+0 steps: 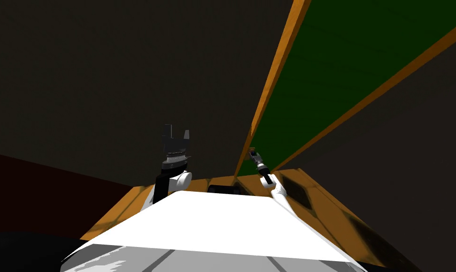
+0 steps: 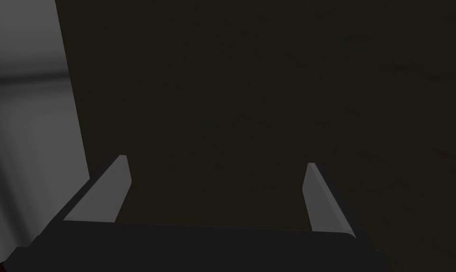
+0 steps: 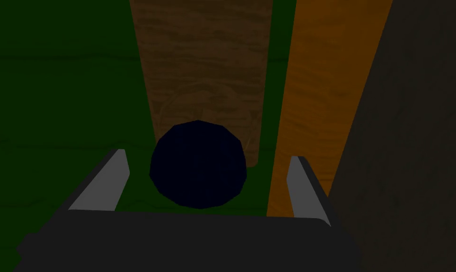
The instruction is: Pull the door open
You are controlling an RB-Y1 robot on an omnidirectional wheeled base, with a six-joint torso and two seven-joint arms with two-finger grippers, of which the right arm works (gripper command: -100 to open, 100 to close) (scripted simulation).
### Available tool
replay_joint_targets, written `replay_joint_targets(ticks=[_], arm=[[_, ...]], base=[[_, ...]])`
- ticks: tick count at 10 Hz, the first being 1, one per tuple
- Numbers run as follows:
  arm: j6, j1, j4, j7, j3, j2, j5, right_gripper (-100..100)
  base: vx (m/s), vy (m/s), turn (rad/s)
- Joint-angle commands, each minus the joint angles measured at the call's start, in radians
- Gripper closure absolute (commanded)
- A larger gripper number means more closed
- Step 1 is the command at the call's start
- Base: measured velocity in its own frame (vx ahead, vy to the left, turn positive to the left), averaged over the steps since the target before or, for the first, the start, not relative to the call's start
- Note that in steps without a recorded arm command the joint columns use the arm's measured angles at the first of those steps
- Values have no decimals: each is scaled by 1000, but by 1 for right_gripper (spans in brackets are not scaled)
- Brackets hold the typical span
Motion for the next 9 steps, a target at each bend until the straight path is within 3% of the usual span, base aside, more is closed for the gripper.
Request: replay_joint_targets(ticks=[1,2,7,9], arm=[[0,0,0,0,0,0,0,-100],[0,0,0,0,0,0,0,100],[0,0,0,0,0,0,0,100],[1,3,-6,-39,11,2,-52,100]], base=[[74,20,13],[-9,-3,-16],[-13,-6,2],[-61,-46,103]])
